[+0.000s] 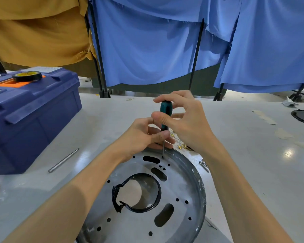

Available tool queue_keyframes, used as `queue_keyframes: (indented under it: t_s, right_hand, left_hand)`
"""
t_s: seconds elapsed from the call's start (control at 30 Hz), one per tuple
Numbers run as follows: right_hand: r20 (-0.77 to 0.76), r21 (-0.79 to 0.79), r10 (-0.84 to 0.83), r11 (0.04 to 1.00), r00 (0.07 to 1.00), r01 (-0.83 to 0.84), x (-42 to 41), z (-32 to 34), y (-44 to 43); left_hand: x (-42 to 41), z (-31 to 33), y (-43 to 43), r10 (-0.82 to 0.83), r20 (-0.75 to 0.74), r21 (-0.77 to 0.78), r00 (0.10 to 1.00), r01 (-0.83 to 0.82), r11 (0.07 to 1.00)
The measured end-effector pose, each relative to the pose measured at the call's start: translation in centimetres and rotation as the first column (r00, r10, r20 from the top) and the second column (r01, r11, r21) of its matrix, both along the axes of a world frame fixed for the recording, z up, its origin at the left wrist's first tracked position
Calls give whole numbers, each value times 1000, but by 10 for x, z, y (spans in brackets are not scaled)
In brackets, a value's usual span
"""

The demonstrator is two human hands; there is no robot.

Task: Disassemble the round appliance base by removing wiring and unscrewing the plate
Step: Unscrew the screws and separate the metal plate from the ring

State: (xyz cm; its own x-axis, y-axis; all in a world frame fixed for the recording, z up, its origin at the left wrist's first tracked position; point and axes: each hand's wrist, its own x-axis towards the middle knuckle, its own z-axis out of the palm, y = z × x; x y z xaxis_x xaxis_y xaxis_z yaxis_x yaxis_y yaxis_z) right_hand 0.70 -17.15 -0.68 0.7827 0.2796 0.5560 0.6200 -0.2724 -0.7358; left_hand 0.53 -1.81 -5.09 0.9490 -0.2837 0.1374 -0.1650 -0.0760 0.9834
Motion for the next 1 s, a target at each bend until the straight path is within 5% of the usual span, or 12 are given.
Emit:
queue_keyframes:
  t_s: [0.1,0.23,0.37,0.57,0.73,1.0]
  right_hand:
    - [20,17,-59,998,998,58,2,1,-1]
    - [-84,122,87,990,993,-76,2,3,-6]
    - [-17,9,40,999,999,-39,0,0,-1]
    - [-56,105,70,992,996,-64,2,2,-6]
    - [-23,-12,19,1000,1000,-19,-1,-1,1]
    - [-63,79,47,996,997,-42,1,3,-4]
  left_hand:
    - [-2,1,1,-41,-20,-8,999,41,999]
    - [-2,2,3,-90,-40,-36,995,88,995]
    - [0,1,2,-9,5,-55,1000,9,998]
    - [0,2,2,-120,-28,-151,992,114,982]
    - [0,0,-5,-4,8,-130,1000,6,992]
    - [1,-1,-1,-103,-22,-144,994,99,985]
